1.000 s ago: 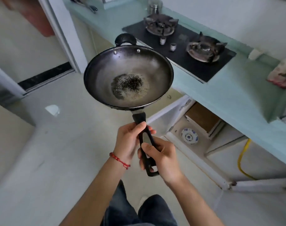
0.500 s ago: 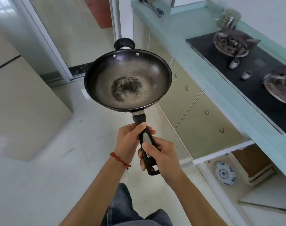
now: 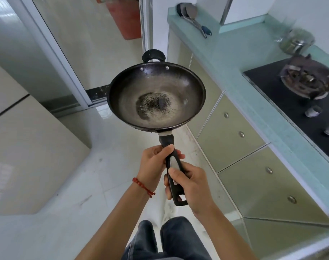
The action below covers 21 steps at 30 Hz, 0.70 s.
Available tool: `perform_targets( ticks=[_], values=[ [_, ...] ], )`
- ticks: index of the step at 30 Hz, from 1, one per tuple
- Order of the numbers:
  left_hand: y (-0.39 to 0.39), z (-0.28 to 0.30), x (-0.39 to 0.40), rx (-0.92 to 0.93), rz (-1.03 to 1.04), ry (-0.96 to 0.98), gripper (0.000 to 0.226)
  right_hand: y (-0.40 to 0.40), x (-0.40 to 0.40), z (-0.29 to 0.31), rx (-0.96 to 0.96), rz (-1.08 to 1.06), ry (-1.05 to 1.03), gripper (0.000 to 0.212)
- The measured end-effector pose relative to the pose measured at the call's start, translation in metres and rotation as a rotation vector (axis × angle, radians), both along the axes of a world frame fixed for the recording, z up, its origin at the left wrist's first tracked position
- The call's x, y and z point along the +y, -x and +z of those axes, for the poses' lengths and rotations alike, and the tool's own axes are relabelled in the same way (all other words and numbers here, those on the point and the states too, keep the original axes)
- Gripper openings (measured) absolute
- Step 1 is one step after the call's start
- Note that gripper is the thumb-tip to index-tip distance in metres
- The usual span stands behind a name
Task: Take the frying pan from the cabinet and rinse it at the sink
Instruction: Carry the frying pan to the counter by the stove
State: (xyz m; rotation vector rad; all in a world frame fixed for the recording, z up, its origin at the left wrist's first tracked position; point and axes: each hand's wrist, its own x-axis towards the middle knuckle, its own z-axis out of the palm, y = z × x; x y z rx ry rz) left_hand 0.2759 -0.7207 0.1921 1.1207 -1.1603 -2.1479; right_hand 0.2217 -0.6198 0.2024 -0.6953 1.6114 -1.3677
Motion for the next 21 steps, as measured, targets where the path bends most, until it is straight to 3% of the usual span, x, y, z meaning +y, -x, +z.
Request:
perform_targets(
  ticks=[21],
  values=[
    [0.242, 0.004, -0.204, 0.009, -0.105, 0.042, 0.028, 0.233, -0.203, 0.008, -0.081, -0.115, 0.027, 0.027]
  ],
)
